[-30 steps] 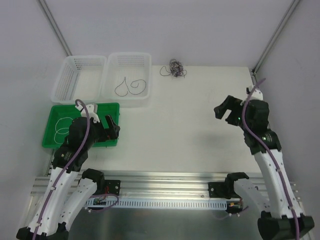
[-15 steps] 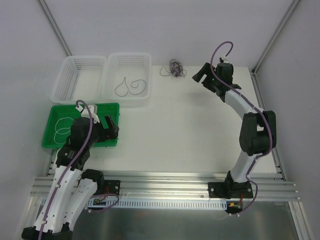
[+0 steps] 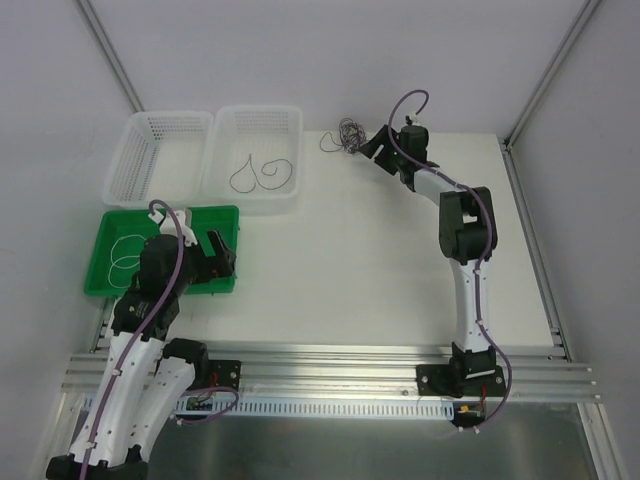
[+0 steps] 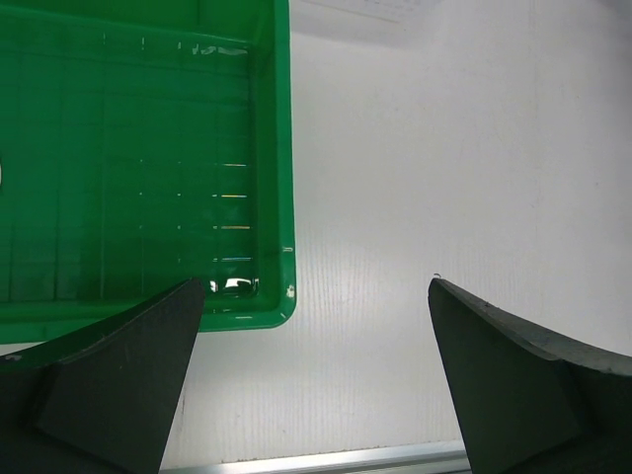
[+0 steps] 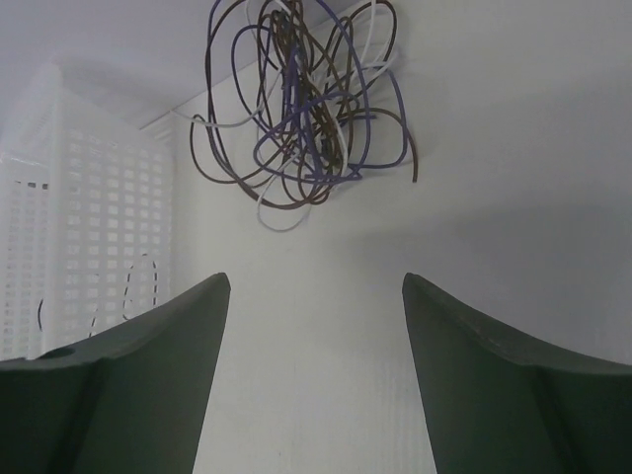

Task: Untangle the cables

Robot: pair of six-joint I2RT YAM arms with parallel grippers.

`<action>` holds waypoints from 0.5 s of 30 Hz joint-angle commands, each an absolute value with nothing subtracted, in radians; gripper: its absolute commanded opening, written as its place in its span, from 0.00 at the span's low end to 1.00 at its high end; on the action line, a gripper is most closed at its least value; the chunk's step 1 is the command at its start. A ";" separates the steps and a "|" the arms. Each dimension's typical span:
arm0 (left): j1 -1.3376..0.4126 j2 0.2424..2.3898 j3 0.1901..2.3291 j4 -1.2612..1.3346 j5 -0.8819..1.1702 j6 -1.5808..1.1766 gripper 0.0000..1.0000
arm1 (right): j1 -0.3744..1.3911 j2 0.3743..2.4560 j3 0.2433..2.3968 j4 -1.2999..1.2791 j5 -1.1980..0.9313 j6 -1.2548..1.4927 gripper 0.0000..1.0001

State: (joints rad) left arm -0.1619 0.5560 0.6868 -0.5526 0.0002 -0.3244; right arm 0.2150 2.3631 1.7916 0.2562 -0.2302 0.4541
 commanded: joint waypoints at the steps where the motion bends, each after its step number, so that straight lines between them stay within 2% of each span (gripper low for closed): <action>1: -0.147 0.558 0.678 -0.515 0.017 -0.305 0.99 | 0.219 2.419 1.885 0.371 -0.258 0.491 0.75; 12: -0.140 0.574 0.673 -0.515 0.029 -0.308 0.99 | 0.222 2.608 2.065 0.437 -0.210 0.578 0.69; 15: -0.140 0.575 0.672 -0.515 0.031 -0.310 0.99 | 0.221 2.649 2.115 0.440 -0.209 0.584 0.63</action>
